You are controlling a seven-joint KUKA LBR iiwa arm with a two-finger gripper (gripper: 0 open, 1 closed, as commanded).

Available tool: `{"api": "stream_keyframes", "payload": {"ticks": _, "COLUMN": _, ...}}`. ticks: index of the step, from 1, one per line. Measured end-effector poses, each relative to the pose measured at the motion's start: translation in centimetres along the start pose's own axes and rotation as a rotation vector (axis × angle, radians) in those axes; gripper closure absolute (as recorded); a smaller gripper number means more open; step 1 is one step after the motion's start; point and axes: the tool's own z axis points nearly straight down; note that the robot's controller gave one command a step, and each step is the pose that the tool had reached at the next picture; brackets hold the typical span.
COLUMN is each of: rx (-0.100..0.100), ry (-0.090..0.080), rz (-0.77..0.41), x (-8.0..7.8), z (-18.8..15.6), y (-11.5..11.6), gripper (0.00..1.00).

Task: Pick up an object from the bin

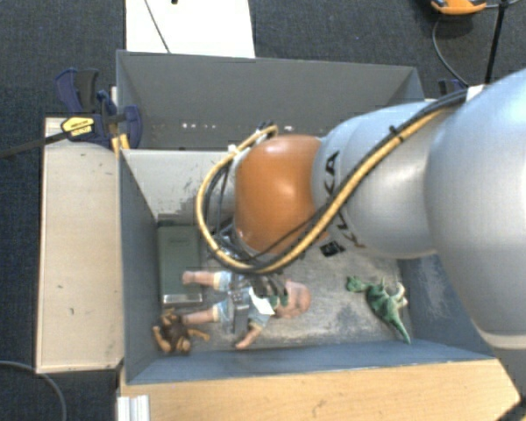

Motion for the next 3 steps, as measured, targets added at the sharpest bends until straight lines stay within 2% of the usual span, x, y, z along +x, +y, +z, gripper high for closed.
{"api": "stream_keyframes", "payload": {"ticks": 1, "rx": 0.000, "ry": 0.001, "rz": -0.002, "x": 0.3, "z": -0.1, "y": -0.6, "gripper": 0.00}}
{"api": "stream_keyframes", "payload": {"ticks": 2, "rx": -0.001, "ry": -0.008, "rz": -0.136, "x": 1.1, "z": 3.2, "y": -1.3, "gripper": 0.00}}
{"api": "stream_keyframes", "payload": {"ticks": 3, "rx": -0.002, "ry": -0.015, "rz": -0.375, "x": -1.9, "z": 5.6, "y": -4.0, "gripper": 1.00}}
